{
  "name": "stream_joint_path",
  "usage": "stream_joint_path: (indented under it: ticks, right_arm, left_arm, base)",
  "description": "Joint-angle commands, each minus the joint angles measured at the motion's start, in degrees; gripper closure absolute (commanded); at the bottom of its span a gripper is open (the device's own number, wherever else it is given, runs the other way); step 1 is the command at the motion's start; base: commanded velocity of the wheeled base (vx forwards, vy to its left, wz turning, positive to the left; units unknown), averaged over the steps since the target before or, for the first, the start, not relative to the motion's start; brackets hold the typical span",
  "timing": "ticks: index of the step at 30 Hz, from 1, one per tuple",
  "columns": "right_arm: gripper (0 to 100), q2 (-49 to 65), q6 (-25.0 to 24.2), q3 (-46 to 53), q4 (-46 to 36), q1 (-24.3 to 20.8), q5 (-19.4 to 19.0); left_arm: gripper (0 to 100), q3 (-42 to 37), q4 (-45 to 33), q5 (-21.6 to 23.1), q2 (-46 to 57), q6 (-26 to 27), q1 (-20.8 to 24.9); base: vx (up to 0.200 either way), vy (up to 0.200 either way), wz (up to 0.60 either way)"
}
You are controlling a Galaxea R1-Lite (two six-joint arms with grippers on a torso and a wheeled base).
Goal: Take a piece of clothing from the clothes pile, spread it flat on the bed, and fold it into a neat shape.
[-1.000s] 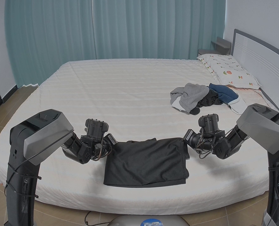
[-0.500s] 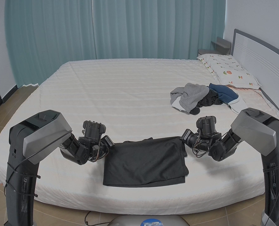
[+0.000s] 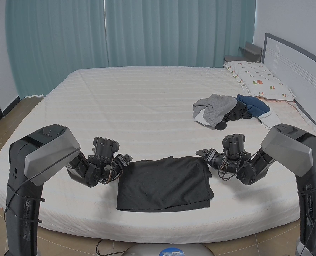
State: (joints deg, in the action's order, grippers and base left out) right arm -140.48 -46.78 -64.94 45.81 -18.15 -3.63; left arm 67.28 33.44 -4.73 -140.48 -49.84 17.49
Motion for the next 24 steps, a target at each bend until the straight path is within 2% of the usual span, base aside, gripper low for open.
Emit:
stream_joint_path:
  ticks: [1, 7, 10, 12, 15, 20, 24]
  right_arm:
    - [0, 9.3, 1.0, 9.9, 0.7, 1.7, -3.3]
    - [0, 13.8, 0.3, 20.9, 1.2, -0.4, -5.2]
    - [0, 14.7, -0.6, 23.7, 1.6, -1.2, -6.3]
    - [0, 14.7, -1.8, 26.3, 2.3, -2.0, -7.3]
    - [0, 14.0, -2.8, 27.4, 3.6, -2.4, -8.2]
    - [0, 12.8, -5.2, 27.9, 4.4, -2.4, -9.1]
    - [0, 12.5, -5.1, 27.6, 4.4, -2.3, -9.1]
  left_arm:
    - [0, -7.3, 1.2, -0.3, 5.9, 0.2, -0.4]
    - [0, -21.2, 11.6, 2.1, 13.0, -0.1, -0.5]
    - [0, -24.9, 13.2, 2.4, 14.7, -0.4, -0.4]
    - [0, -27.2, 13.8, 2.9, 15.9, -3.1, -0.3]
    - [0, -27.5, 13.8, 4.1, 16.6, -6.1, -0.3]
    - [0, -27.6, 13.8, 4.4, 15.6, -6.4, 0.0]
    - [0, -27.5, 13.8, 4.4, 15.0, -6.4, 0.1]
  base:
    - [0.0, 0.0, 0.0]
    - [0.0, 0.0, 0.0]
    - [0.0, 0.0, 0.0]
    - [0.0, 0.0, 0.0]
    - [0.0, 0.0, 0.0]
    - [0.0, 0.0, 0.0]
    - [0.0, 0.0, 0.0]
